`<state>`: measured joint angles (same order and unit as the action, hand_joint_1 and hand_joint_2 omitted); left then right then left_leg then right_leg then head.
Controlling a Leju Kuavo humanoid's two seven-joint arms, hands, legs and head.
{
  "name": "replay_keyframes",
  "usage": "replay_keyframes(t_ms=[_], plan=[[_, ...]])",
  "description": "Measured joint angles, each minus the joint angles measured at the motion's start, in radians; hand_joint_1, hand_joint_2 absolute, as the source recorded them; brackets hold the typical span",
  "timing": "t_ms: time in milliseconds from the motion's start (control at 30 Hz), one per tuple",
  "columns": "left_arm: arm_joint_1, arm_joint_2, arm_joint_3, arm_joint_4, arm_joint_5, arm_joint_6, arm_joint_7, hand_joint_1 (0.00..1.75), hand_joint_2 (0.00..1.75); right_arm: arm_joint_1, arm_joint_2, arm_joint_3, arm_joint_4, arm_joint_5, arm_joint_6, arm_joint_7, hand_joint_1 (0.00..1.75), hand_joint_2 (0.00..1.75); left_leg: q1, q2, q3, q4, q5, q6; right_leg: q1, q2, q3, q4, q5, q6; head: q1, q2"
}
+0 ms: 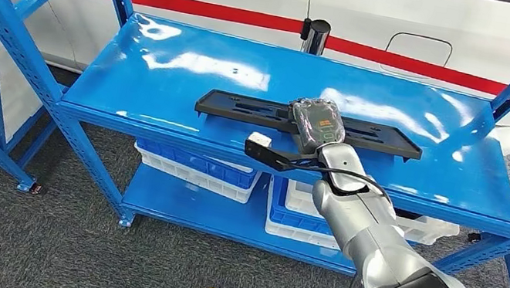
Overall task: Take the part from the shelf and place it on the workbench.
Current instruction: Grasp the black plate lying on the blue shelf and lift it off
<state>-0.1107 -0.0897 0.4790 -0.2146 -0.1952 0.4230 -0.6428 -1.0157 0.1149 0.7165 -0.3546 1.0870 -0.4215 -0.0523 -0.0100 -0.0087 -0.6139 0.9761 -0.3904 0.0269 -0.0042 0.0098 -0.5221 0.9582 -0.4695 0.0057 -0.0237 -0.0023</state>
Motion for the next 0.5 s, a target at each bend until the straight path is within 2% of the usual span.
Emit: replay_keyframes(t_ms=[167, 333, 500], plan=[[0.000, -0.003, 0.000, -0.020, 0.013, -0.035, -0.018, 0.00, 0.00, 0.000, -0.003, -0.012, -0.008, 0.002, -0.008, -0.031, 1.64, 1.75, 0.002, 0.000, 0.000, 0.000, 0.000, 0.000, 0.000, 0.000, 0.001, 0.000, 0.000, 0.000, 0.000, 0.000], [0.005, -0.004, 0.001, -0.030, 0.041, -0.055, -0.018, 0.00, 0.00, -0.002, -0.006, -0.022, -0.032, -0.023, 0.002, -0.089, 1.68, 1.75, 0.004, 0.000, 0.000, 0.000, 0.000, 0.000, 0.001, 0.000, 0.000, 0.000, 0.000, 0.000, 0.000, 0.000], [0.009, 0.000, 0.001, -0.032, 0.055, -0.070, -0.018, 0.00, 0.00, -0.014, -0.022, -0.050, -0.118, -0.137, 0.095, -0.234, 1.71, 1.75, 0.006, 0.000, 0.000, 0.000, 0.000, 0.000, 0.001, 0.000, 0.000, 0.000, 0.000, 0.000, 0.000, 0.000]])
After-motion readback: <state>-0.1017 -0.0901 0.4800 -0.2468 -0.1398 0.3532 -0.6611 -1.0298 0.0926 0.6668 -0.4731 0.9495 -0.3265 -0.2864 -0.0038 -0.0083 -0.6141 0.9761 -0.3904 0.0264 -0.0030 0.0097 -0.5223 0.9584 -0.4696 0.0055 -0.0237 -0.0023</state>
